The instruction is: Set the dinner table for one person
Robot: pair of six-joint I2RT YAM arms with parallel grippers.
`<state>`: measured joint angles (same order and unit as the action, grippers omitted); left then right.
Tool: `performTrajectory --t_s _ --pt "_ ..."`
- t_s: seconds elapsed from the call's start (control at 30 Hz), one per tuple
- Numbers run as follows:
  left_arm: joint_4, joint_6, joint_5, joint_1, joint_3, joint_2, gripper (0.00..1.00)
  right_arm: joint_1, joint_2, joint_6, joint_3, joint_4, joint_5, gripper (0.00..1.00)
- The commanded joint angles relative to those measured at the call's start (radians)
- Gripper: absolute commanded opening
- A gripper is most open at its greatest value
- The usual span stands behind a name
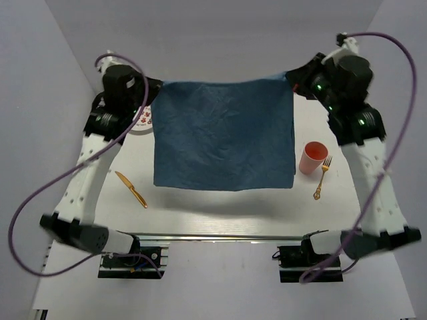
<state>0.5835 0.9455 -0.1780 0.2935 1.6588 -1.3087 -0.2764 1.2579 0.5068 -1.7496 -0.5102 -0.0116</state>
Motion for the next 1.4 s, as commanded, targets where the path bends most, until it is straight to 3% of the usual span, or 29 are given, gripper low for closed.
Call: performTrajectory --t_s 0.0,0.27,0.47,0.53,0.63,0.67,0.73,0.77,0.8,0.83,0.87,0.9,0.93,0.97,1.03,1.07,1.17,1.27,1.37 --pt "0.030 -0.031 0.014 -0.010 0.111 -0.130 0.00 0.025 0.173 -0.040 -0.091 -0.063 0.042 0.00" --pt "-0.007 -0.149 0.080 -0.059 0.482 -0.425 0.00 0.115 0.495 -0.048 -0.479 -0.099 0.208 0.00" --pt "-0.099 -0.169 0.153 -0.070 0.475 -0.442 0.00 0.174 0.551 -0.042 -0.496 -0.071 0.321 0.00" --pt "-0.151 -0.180 0.170 -0.070 0.382 -0.399 0.00 0.184 0.522 -0.053 -0.432 -0.039 0.340 0.00" --pt "-0.398 -0.174 0.176 -0.060 0.040 -0.246 0.00 0.190 0.434 -0.062 -0.214 0.057 0.363 0.00" --pt "-0.431 -0.166 0.175 -0.051 -0.131 -0.206 0.00 0.187 0.392 -0.065 -0.097 0.070 0.366 0.00" --pt "-0.535 -0.143 0.176 -0.051 -0.296 -0.101 0.00 0.187 0.341 -0.067 0.037 0.102 0.363 0.00" --pt "-0.560 -0.116 0.176 -0.051 -0.456 -0.071 0.00 0.187 0.277 -0.059 0.115 0.125 0.361 0.00" --pt "-0.576 -0.096 0.176 -0.051 -0.532 -0.013 0.00 0.187 0.240 -0.050 0.278 0.146 0.354 0.00" --pt "-0.617 -0.077 0.210 -0.051 -0.601 0.015 0.10 0.190 0.201 -0.041 0.354 0.194 0.337 0.21" --pt "-0.620 -0.067 0.209 -0.042 -0.726 0.044 0.39 0.189 0.120 -0.030 0.430 0.226 0.332 0.27" --pt "-0.619 -0.053 0.201 -0.042 -0.782 0.110 0.50 0.187 0.083 -0.024 0.552 0.246 0.322 0.43" --pt "-0.614 -0.044 0.193 -0.042 -0.833 0.146 0.70 0.190 0.049 -0.019 0.596 0.266 0.294 0.57" --pt "-0.596 -0.042 0.195 -0.042 -0.873 0.179 0.98 0.189 0.002 -0.021 0.623 0.265 0.279 0.67" --pt "-0.496 -0.051 0.112 -0.042 -0.933 0.264 0.98 0.186 -0.024 -0.027 0.659 0.248 0.248 0.87" --pt "-0.475 -0.059 0.089 -0.042 -0.945 0.282 0.98 0.181 -0.022 -0.037 0.660 0.242 0.243 0.89" --pt "-0.412 -0.096 0.051 -0.042 -0.912 0.284 0.98 0.171 0.037 -0.050 0.636 0.219 0.217 0.89" --pt "-0.326 -0.132 0.074 -0.042 -0.773 0.157 0.98 0.135 0.141 -0.066 0.595 0.245 0.266 0.89" --pt "-0.271 -0.159 0.153 -0.033 -0.604 -0.039 0.98 0.071 0.326 -0.109 0.442 0.184 0.265 0.89"
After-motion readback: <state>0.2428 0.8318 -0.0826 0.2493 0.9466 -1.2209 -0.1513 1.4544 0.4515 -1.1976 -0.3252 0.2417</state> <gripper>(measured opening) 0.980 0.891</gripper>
